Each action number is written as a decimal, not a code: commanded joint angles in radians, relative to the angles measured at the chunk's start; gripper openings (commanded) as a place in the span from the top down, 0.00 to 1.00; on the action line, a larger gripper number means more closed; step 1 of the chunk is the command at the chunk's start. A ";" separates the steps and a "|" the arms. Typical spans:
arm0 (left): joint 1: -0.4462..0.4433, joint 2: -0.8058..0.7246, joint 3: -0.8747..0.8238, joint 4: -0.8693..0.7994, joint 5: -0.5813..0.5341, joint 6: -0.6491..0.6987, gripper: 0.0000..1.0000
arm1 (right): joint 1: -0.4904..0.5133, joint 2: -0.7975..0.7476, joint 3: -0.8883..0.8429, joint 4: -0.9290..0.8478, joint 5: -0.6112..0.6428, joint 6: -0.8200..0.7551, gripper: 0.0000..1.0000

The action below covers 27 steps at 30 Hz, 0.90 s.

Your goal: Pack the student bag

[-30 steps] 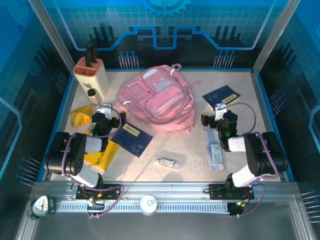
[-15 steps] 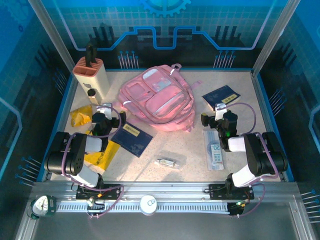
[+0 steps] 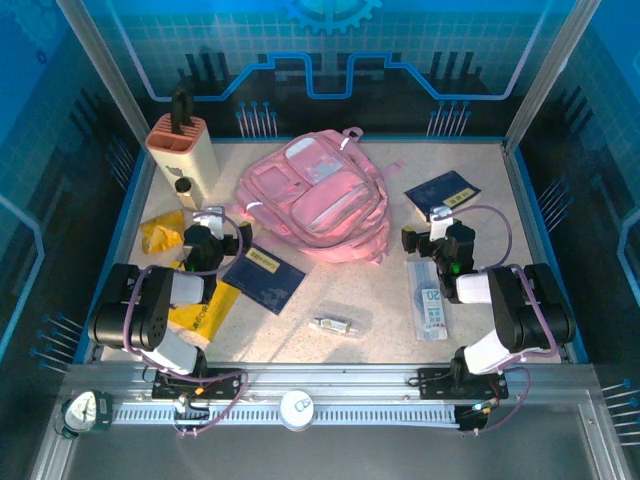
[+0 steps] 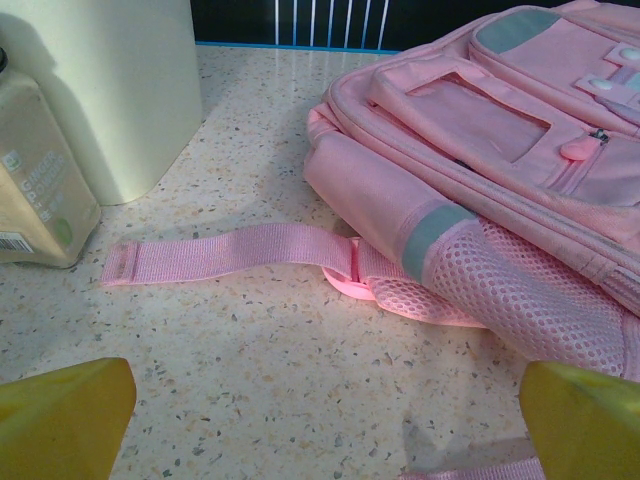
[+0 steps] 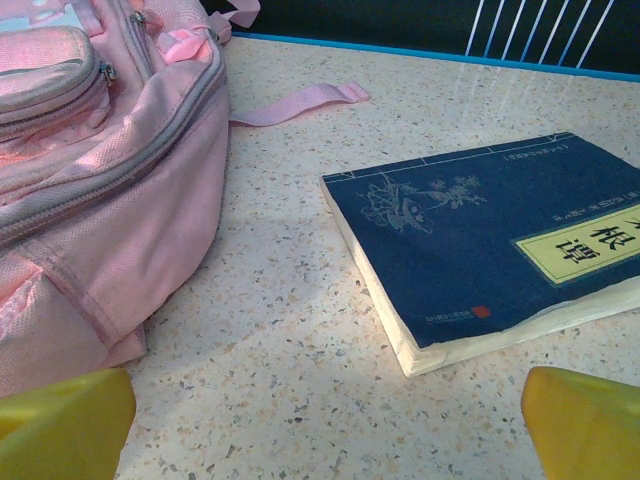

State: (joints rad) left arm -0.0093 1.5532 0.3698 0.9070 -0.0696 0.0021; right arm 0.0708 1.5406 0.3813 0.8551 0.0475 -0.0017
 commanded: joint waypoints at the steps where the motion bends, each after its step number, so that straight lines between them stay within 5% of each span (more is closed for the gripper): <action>1: 0.009 0.002 0.012 0.018 0.021 0.002 0.01 | -0.011 0.003 0.015 0.041 -0.001 -0.013 0.00; 9: 0.009 -0.089 -0.030 0.018 -0.020 -0.011 0.01 | -0.004 -0.093 -0.016 0.021 0.036 -0.005 0.00; 14: 0.009 -0.244 -0.030 -0.110 -0.019 -0.020 0.01 | -0.004 -0.222 0.016 -0.152 0.068 0.021 0.00; 19: 0.009 -0.425 -0.003 -0.283 -0.029 -0.098 0.01 | -0.017 -0.356 0.134 -0.490 0.174 0.180 0.00; 22: 0.011 -0.532 0.039 -0.405 -0.026 -0.191 0.01 | -0.033 -0.410 0.187 -0.653 0.294 0.421 0.00; 27: 0.012 -0.643 0.050 -0.516 -0.065 -0.415 0.01 | -0.084 -0.524 0.132 -0.725 0.243 0.600 0.00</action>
State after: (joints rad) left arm -0.0082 0.9577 0.4065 0.5117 -0.0921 -0.2348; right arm 0.0174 1.0618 0.5480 0.2588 0.2653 0.3969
